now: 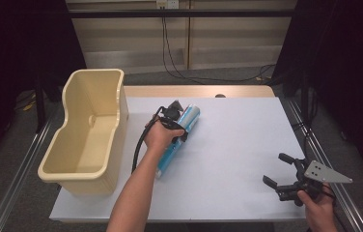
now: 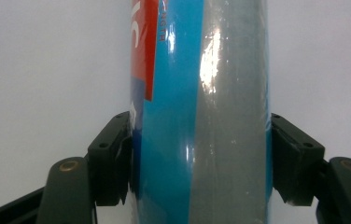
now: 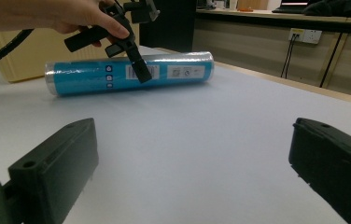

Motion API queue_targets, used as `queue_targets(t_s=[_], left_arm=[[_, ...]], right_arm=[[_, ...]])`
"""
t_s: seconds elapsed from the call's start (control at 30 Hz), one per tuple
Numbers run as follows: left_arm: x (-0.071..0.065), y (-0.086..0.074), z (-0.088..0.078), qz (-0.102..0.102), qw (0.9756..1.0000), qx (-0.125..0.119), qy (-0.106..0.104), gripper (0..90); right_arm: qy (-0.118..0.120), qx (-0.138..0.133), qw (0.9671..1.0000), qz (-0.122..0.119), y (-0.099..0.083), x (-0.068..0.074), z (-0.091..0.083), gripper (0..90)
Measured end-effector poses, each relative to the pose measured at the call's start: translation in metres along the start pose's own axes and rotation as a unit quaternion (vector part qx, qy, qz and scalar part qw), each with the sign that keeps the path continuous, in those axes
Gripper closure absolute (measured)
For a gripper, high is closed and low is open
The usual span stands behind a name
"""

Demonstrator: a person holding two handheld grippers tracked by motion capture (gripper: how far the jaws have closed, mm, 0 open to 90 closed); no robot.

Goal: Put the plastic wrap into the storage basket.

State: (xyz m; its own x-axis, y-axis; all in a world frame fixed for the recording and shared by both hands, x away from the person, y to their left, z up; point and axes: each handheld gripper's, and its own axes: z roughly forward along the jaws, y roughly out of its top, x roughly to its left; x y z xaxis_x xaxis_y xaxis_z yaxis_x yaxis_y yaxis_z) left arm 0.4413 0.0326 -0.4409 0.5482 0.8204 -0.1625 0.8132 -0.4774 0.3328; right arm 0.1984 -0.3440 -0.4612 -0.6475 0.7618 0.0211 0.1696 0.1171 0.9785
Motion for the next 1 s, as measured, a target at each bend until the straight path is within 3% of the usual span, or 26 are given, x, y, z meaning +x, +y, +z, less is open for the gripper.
queue_targets(t_s=[0.1,0.47,0.67,0.9,1.0], left_arm=[[0.002,-0.001,-0.011,-0.016,0.9998,0.003,-0.012,32.4],[0.000,0.000,-0.060,-0.030,0.9993,-0.009,-0.018,32.4],[-0.004,0.003,-0.091,-0.040,0.9991,-0.013,0.000,32.4],[-0.006,0.004,-0.124,-0.048,0.9987,-0.019,0.003,32.4],[-0.004,0.003,-0.139,-0.061,0.9980,-0.020,0.003,32.4]], right_arm=[[-0.001,-0.001,1.0000,0.001,0.000,0.000,0.000,1.0],[0.002,0.001,1.0000,-0.001,0.000,0.001,0.002,1.0],[0.001,0.003,1.0000,-0.003,0.000,0.001,0.002,1.0],[0.002,0.001,1.0000,-0.003,0.000,0.001,0.002,1.0],[0.001,0.000,1.0000,-0.005,0.000,0.001,0.002,1.0]])
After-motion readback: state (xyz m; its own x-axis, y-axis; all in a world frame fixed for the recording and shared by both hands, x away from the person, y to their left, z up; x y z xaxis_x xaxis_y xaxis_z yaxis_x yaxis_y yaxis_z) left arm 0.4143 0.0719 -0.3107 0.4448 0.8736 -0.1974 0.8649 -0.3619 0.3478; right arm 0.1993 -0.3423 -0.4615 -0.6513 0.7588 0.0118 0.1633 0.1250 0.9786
